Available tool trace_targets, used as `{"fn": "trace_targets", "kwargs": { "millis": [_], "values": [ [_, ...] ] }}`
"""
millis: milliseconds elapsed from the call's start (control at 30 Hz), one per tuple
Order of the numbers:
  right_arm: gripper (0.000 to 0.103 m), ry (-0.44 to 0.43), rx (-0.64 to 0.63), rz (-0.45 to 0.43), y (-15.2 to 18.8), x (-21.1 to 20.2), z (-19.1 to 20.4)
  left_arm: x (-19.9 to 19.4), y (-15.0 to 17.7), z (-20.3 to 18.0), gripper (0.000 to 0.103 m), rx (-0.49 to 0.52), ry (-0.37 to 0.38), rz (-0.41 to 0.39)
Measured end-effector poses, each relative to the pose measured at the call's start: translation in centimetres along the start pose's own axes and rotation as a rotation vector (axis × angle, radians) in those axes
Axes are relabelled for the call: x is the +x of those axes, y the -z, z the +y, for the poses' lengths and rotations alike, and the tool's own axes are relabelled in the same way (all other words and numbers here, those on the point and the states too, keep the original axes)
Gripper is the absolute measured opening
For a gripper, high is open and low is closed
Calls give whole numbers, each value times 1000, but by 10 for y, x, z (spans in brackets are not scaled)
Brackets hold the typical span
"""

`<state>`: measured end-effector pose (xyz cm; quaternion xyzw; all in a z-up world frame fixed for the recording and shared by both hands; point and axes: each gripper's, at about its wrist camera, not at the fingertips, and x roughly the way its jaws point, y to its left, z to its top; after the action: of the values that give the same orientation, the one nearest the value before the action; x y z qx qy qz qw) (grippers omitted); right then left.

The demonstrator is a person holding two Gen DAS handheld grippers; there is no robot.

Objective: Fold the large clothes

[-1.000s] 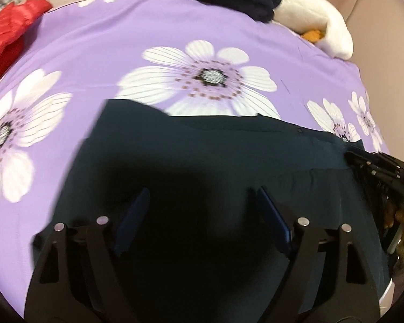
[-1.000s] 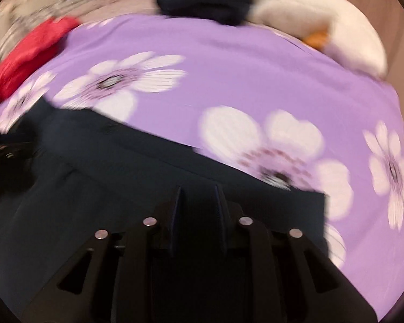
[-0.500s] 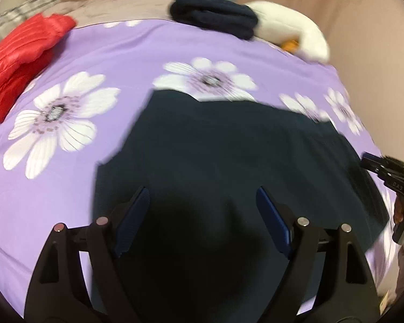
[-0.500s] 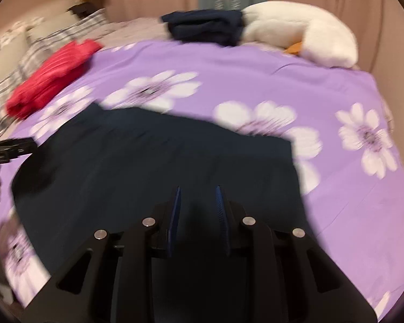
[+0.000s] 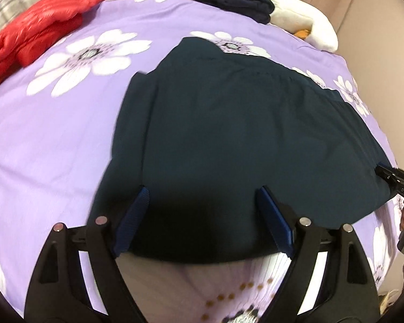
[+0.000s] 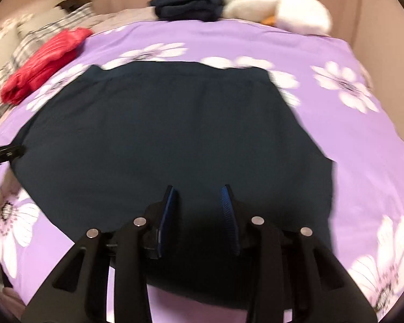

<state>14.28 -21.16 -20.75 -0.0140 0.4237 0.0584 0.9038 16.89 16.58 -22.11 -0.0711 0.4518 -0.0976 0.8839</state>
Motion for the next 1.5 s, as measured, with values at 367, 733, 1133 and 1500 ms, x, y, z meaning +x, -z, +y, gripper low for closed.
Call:
{"fn": "trace_targets", "kwargs": {
  "millis": [367, 733, 1133, 1500],
  "values": [
    [42, 70, 129, -29, 22, -27, -48, -33, 23, 36, 84, -120, -99, -6],
    [55, 64, 176, -109, 18, -70, -33, -72, 12, 2, 95, -60, -72, -105],
    [67, -73, 1, -111, -2, -37, 87, -21, -3, -114, 101, 122, -49, -63],
    [68, -51, 37, -64, 5, 1, 99, 16, 2, -117, 101, 102, -108, -5]
  ]
}}
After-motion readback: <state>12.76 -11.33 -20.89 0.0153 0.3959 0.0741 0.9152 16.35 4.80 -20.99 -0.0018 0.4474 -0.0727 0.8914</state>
